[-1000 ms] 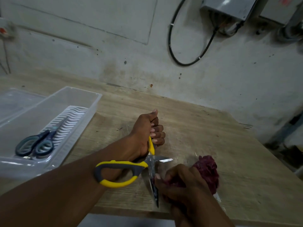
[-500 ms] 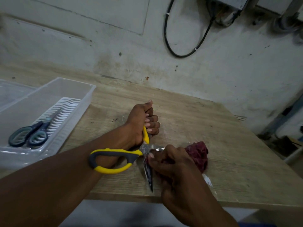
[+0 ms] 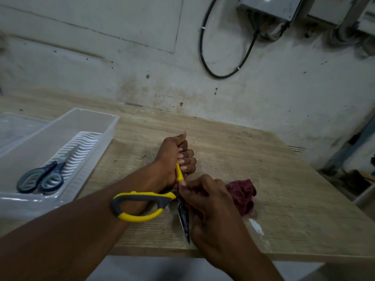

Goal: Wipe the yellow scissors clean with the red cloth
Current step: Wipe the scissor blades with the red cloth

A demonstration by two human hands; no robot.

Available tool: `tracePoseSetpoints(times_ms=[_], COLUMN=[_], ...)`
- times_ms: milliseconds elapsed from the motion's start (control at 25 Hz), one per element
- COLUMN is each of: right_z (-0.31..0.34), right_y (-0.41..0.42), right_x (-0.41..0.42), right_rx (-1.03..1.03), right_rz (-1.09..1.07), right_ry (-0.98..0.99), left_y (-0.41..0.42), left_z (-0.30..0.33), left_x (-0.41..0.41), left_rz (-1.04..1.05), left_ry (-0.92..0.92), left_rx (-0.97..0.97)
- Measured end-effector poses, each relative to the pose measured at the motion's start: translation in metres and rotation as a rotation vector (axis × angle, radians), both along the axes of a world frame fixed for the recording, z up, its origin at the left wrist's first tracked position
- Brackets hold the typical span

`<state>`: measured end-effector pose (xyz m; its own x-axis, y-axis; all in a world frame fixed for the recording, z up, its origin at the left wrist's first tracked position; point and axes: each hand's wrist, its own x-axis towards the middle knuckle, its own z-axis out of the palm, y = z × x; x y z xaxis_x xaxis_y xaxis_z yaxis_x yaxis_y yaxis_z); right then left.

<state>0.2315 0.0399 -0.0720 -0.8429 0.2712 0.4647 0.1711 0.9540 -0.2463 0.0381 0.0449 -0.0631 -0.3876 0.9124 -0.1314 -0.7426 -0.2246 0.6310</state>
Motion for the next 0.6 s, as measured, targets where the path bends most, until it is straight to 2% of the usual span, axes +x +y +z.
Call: tracePoseSetpoints(times_ms=[120,160,240,320,400,520,600], right_z=[-0.01,-0.009,0.002,0.01,0.015,0.003,-0.006], right_y=[-0.001,0.001,0.006,0.013,0.004,-0.011,-0.008], right_x=[0.022,0.026,0.023,0.007,-0.011,-0.012,-0.008], right_rx=[0.118,0.075,-0.173,-0.293,-0.229,0.019,0.119], right_rz=[-0.021,0.002,0.047,0.005,-0.003,-0.004,-0.044], right_ry=[-0.005,0.008,0.064,0.171,0.171,0.03,0.015], left_y=[0.0,0.001,0.001,0.002,0.003,0.003,0.002], left_z=[-0.001,-0.002,-0.001,0.001,0.002,0.001,-0.001], left_x=[0.001,0.002,0.003,0.002,0.0,-0.002,-0.004], left_rz=[0.026,0.028,0.015,0.016,0.019,-0.012,-0.018], left_ry=[0.013,0.011,0.014,0.035,0.053,0.032,0.029], left_rx=[-0.01,-0.015,-0.014,-0.009,-0.006,-0.005,-0.011])
